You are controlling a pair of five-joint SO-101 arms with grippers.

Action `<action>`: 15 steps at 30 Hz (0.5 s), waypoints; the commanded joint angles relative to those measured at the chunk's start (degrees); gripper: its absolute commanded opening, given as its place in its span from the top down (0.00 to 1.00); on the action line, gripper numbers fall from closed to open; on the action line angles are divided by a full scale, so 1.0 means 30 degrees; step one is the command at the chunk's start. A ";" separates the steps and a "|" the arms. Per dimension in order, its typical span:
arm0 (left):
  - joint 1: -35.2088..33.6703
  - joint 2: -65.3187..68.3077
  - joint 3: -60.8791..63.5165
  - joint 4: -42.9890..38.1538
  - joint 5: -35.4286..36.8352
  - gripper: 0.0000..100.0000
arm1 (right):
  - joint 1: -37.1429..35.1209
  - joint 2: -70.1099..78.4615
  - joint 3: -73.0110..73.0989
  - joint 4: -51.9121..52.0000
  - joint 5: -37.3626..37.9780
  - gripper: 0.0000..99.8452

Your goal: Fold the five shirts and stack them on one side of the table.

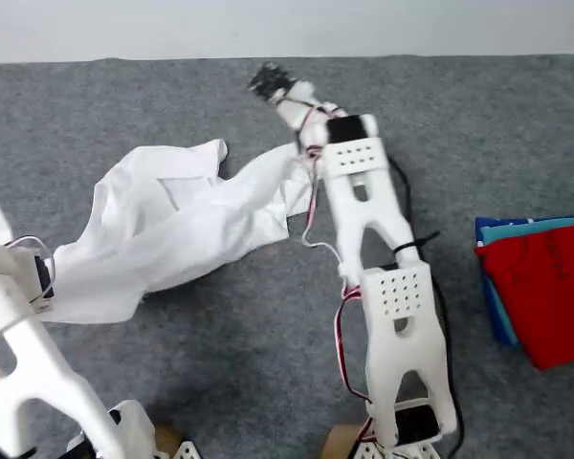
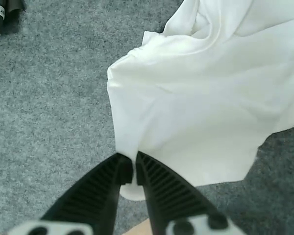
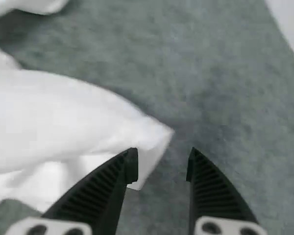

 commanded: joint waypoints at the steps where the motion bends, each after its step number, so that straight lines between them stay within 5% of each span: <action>1: 0.0000 -0.0557 -0.0103 0.0029 0.0147 1.00 | 0.0513 0.0190 -0.2872 0.1538 0.0088 0.82; 15: 0.0000 -0.0469 -0.0103 -0.0059 0.0205 1.00 | -0.2388 0.0249 -0.7560 1.1971 -0.3018 0.82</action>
